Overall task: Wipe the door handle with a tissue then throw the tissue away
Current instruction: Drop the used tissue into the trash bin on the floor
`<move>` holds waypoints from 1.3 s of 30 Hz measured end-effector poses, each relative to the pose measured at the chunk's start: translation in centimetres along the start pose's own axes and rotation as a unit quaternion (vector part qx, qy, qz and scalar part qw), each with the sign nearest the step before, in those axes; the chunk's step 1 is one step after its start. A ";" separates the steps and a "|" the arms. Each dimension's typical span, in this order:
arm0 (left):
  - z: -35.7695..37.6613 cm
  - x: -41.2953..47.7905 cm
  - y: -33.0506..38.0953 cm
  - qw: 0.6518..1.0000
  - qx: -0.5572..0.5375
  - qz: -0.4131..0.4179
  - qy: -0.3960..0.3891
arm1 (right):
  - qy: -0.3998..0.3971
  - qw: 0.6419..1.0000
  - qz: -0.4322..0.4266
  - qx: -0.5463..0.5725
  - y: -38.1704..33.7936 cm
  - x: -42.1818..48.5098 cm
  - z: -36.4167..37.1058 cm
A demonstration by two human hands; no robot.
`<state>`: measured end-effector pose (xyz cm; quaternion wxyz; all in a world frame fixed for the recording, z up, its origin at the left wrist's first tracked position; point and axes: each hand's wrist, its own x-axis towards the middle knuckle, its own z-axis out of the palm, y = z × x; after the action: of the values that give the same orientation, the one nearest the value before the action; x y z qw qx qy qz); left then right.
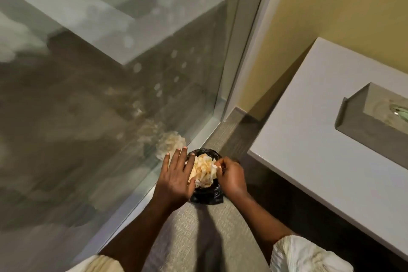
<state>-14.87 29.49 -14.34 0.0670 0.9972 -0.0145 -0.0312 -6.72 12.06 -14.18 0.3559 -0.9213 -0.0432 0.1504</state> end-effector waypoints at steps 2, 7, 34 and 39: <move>4.4 0.4 -0.5 1.000 -0.015 0.004 -0.007 | -0.006 1.000 0.010 0.002 3.0 1.2 2.9; 13.1 1.4 -1.5 1.000 -0.020 0.007 -0.017 | -0.011 0.999 0.035 -0.014 9.6 4.4 9.5; 25.3 1.8 -3.5 0.999 0.004 -0.022 -0.031 | -0.084 0.975 0.022 -0.203 19.3 8.2 22.3; 20.3 1.3 -2.5 1.000 0.009 -0.021 0.020 | -0.063 0.976 -0.027 -0.206 14.5 6.3 17.6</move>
<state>-14.79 29.22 -34.87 0.0576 0.9982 0.0077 -0.0124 -6.51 13.82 -37.80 0.1593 -0.9620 -0.1201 0.1864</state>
